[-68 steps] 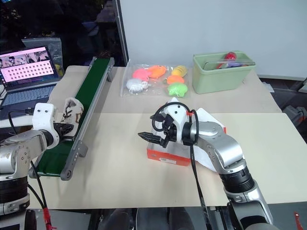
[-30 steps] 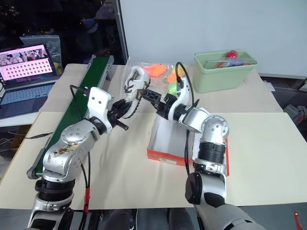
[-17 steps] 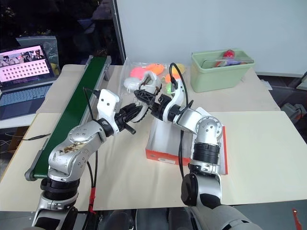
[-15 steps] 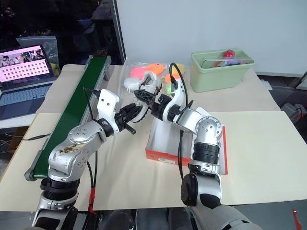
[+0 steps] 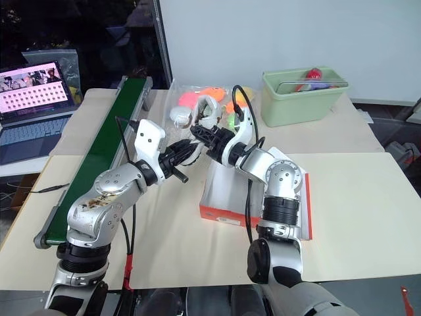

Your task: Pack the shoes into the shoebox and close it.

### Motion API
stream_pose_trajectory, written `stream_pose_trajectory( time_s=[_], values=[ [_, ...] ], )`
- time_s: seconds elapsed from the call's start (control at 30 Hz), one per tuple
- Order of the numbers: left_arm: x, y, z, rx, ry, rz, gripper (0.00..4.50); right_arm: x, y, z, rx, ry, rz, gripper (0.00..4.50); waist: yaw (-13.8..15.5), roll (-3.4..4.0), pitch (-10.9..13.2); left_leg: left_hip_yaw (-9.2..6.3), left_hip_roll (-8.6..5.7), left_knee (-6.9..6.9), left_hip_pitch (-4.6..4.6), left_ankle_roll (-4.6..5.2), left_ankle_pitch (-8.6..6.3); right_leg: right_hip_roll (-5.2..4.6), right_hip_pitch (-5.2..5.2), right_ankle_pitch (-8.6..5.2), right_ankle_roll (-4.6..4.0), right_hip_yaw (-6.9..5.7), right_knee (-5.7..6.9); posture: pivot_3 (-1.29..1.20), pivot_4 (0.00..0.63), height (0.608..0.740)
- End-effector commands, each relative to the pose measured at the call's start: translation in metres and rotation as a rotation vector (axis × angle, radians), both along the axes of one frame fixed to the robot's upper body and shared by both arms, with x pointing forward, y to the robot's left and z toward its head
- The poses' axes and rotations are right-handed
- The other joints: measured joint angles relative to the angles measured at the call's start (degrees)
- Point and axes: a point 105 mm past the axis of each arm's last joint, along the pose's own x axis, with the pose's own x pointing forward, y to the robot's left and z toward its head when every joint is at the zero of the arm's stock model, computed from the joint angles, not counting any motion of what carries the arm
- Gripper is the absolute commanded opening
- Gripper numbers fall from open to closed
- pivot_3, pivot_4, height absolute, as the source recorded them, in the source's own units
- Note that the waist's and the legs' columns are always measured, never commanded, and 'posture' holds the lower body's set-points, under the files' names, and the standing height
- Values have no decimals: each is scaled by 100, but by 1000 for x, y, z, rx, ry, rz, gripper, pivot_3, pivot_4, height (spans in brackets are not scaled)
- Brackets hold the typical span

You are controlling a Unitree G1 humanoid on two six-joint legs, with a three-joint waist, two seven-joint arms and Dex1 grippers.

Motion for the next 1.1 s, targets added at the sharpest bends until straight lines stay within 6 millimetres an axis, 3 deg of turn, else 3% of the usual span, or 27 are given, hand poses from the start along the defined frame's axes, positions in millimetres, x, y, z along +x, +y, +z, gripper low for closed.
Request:
stream_pose_trajectory(
  time_s=[0.03,0.23,0.27,0.3,0.37,0.63,0.77,0.9,1.1],
  values=[
    [-5,-5,7,11,-28,-24,590,-15,7,42,131,-152,68,1041,1,0,0,0,0,0,0,0,0,0,0,0,0,0,0,0,150,729],
    [-5,-5,5,13,-27,-28,590,-18,5,53,215,-164,60,1041,-2,2,1,0,0,0,-1,0,0,1,0,0,0,0,-1,0,150,729],
    [-5,-5,4,23,-30,-33,1142,-17,5,53,225,-159,54,1006,0,2,1,0,0,0,-1,0,0,1,0,0,0,0,-1,0,150,729],
    [-6,-5,4,32,-35,-41,1331,-17,4,53,232,-155,48,1006,1,2,1,0,0,0,-1,0,0,0,0,0,0,0,-2,0,150,729],
    [-8,-6,6,26,-40,-50,2145,-14,2,53,239,-152,23,1006,0,2,1,0,0,0,-1,0,0,0,0,0,0,0,-4,0,150,729],
    [-11,4,13,-18,-72,-49,2145,17,-40,42,76,-146,-246,1006,0,4,3,0,-1,0,-3,0,0,0,-1,0,1,0,-6,0,150,729],
    [-13,17,7,2,-60,-34,2145,26,-75,45,-139,-183,-344,1006,10,11,7,0,-2,0,-11,0,0,-1,-4,0,1,-1,-11,0,150,729],
    [-22,16,-4,69,-43,-111,2145,17,-85,47,-343,-160,-254,1006,6,31,20,1,-2,0,-17,1,0,-1,-10,-1,1,-1,-14,0,150,729],
    [-50,4,-18,159,-10,-372,2145,-2,-95,20,-569,71,-87,1006,-49,33,21,2,5,-3,-13,2,0,8,-12,-1,-3,2,-8,0,150,729]
  ],
)
